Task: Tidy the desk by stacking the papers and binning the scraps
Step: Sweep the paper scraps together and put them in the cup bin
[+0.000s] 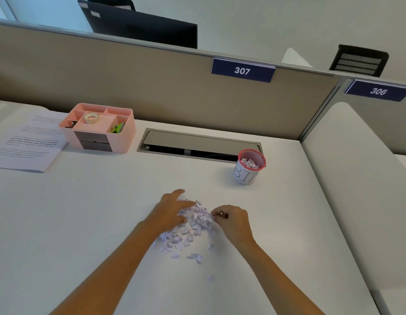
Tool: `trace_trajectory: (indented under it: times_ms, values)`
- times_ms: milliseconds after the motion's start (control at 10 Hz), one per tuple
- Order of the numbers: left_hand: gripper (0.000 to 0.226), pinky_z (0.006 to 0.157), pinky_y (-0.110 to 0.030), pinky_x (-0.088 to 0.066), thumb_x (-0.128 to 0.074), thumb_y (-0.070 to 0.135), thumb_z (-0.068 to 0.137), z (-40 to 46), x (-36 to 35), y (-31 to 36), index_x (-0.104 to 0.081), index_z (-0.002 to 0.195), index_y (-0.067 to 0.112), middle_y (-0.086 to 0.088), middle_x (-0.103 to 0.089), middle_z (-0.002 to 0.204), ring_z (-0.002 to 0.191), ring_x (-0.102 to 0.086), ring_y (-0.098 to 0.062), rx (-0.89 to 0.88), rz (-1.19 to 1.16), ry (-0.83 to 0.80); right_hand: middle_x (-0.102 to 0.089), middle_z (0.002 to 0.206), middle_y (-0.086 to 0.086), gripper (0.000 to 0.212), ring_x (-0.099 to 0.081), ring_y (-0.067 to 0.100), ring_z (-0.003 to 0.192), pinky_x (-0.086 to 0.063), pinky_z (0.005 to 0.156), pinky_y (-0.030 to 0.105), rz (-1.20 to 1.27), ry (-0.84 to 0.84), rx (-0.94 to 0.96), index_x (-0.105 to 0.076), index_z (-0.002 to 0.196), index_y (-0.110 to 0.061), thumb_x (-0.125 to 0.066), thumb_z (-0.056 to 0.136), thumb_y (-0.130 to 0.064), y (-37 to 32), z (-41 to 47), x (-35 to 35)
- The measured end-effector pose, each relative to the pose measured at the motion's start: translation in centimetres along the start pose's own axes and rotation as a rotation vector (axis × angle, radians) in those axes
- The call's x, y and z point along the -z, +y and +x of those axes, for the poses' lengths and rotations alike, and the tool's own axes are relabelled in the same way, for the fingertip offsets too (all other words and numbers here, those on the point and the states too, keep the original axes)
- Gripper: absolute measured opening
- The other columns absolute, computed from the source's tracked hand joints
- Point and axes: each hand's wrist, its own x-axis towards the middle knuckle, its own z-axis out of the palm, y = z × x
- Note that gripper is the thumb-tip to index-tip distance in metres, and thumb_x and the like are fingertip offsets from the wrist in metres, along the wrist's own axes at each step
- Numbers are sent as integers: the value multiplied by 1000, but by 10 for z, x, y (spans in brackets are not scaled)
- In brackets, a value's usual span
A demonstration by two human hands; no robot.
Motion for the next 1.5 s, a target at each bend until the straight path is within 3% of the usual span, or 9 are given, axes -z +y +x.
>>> trace_trajectory:
  times_ms: [200,400,500,800,1000,1100,1200,1400,1500]
  values:
    - [17,76,-20,-43,-62,10,89,11,-5,10,-73,101,15,-6,-63,105,96,-61,-22,31,133,127,-75,80,-6,9,-64,6,70,-45,61,6,257,2,-198,-76,73,-16,-77,74,-7,8,3,39]
    - [12,66,-7,-40,-73,16,82,28,28,50,-75,94,18,3,-67,90,79,-59,-6,53,-101,26,-74,78,5,10,-61,12,67,-47,65,17,286,46,-201,-75,70,-17,-79,71,-9,6,31,87]
    - [11,63,-13,-42,-75,21,81,60,52,97,-75,92,24,8,-67,83,75,-61,-1,2,-264,-14,-69,77,6,11,-61,18,72,-50,72,27,188,98,-186,-76,77,-13,-77,73,-3,1,66,117]
    - [23,84,-30,-55,-72,5,82,152,50,180,-70,104,5,-15,-66,111,102,-62,-26,126,-567,-58,-72,96,18,17,-67,31,92,-56,86,37,-230,-21,-270,-75,93,-1,-73,76,-1,-14,157,151]
    - [27,88,-30,-52,-65,6,87,183,35,200,-64,113,-1,-15,-66,114,92,-59,-23,296,-512,-121,-69,101,19,34,-69,30,84,-57,85,40,-45,-146,-479,-63,112,6,-68,79,5,-11,183,147]
    - [27,62,-18,-47,-55,11,94,180,45,207,-60,117,-2,-14,-66,102,78,-60,-23,217,-462,-114,-65,109,25,33,-60,24,67,-56,74,36,134,-118,-492,-57,118,10,-57,86,7,-8,188,147]
    - [22,53,-17,-49,-46,7,96,178,50,206,-59,112,0,-11,-59,88,63,-57,-17,312,-738,-6,-65,114,25,29,-60,24,69,-57,80,39,110,-80,-459,-61,113,7,-57,85,4,-7,187,147]
    - [13,75,-34,-57,-51,8,92,160,54,180,-62,97,6,-11,-66,91,79,-66,-21,344,-668,90,-70,99,18,19,-67,33,91,-57,83,41,-19,155,-291,-72,88,-2,-59,79,9,-8,170,142]
    - [16,80,-35,-54,-56,11,90,125,53,138,-67,102,13,-5,-68,94,84,-64,-19,252,-586,175,-70,94,9,14,-61,20,84,-51,69,23,-5,253,-110,-72,91,-5,-64,81,1,-8,141,130]
